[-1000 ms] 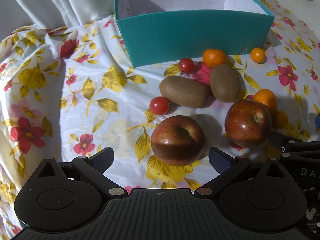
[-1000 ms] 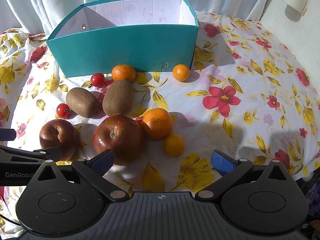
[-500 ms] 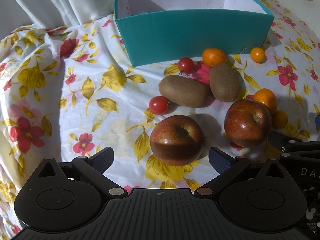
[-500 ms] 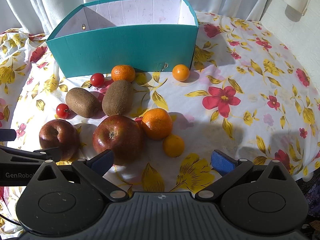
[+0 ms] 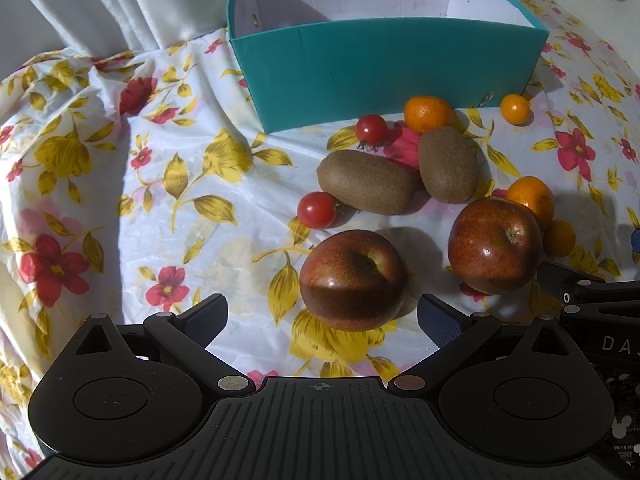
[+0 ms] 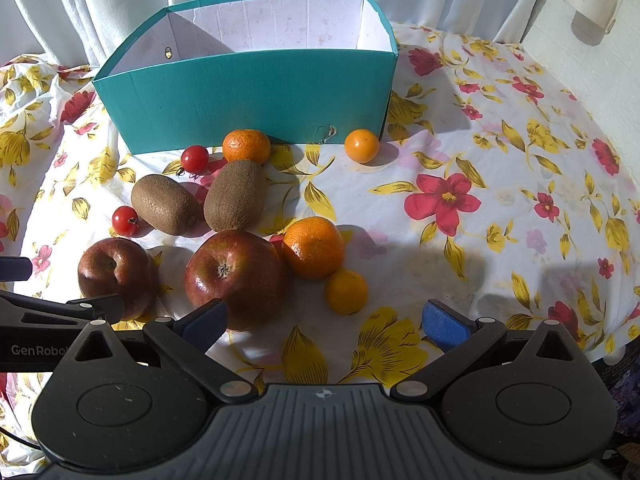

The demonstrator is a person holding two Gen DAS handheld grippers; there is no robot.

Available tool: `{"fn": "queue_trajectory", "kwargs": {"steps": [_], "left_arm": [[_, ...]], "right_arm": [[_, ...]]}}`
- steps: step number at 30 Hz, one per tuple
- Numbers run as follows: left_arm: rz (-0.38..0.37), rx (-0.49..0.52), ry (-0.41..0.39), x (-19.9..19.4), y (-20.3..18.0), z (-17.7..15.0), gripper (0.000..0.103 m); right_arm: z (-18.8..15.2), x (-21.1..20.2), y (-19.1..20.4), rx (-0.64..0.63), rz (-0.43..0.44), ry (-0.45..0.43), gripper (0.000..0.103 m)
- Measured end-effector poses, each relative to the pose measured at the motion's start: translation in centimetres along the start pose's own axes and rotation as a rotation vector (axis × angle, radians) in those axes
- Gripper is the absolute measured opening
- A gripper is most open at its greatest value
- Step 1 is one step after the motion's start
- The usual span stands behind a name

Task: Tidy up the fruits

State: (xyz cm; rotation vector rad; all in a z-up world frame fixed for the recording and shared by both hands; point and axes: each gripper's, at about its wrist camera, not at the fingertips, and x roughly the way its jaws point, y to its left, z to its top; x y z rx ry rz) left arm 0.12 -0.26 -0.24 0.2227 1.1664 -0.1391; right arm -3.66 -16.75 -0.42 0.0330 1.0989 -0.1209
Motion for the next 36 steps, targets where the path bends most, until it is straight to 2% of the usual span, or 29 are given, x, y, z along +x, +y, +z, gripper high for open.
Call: {"fn": "queue_trajectory", "kwargs": {"steps": [36], "left_arm": [[-0.008,0.002,0.001,0.36,-0.31,-0.01,0.103]], "right_arm": [[0.5,0.17,-0.12,0.002,0.004,-0.002,0.103]]}}
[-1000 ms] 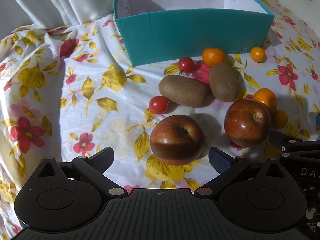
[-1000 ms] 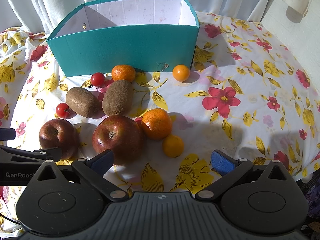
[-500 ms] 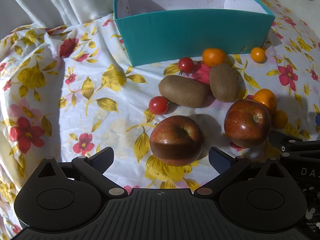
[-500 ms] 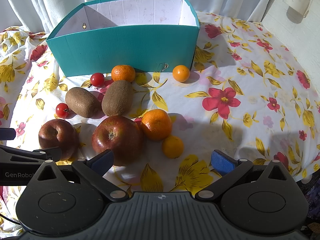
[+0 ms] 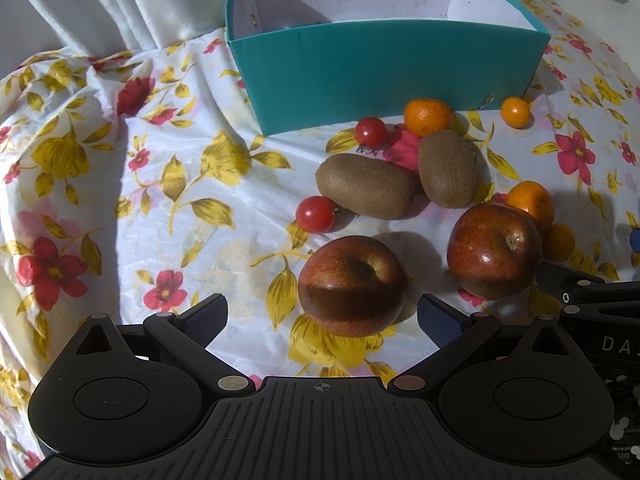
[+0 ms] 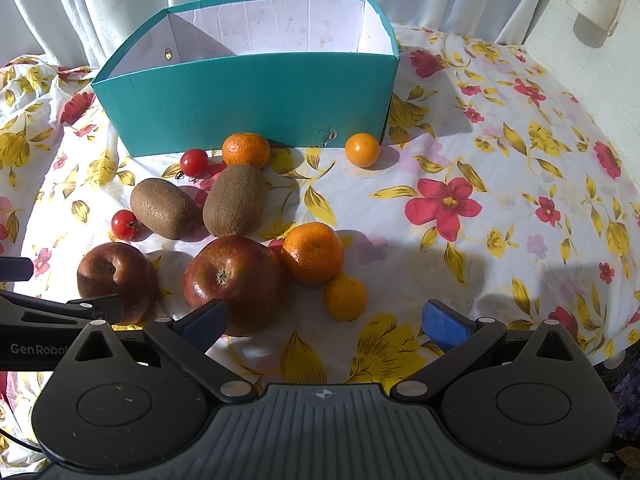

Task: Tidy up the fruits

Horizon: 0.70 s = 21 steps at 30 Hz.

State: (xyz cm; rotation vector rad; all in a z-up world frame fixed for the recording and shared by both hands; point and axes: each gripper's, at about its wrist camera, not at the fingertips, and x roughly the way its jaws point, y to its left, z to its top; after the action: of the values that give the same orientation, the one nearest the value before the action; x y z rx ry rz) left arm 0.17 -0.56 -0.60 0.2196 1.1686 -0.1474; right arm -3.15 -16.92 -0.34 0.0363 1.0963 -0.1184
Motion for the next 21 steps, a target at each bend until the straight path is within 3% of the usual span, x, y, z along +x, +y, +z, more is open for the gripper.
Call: {"fn": "queue_trajectory", "kwargs": {"steps": [21], "left_arm": [[-0.022,0.008,0.003,-0.28,-0.07,-0.05,0.103]], "right_arm": [[-0.53,-0.93,-0.65,0.013,0.052,-0.046,0.103]]}}
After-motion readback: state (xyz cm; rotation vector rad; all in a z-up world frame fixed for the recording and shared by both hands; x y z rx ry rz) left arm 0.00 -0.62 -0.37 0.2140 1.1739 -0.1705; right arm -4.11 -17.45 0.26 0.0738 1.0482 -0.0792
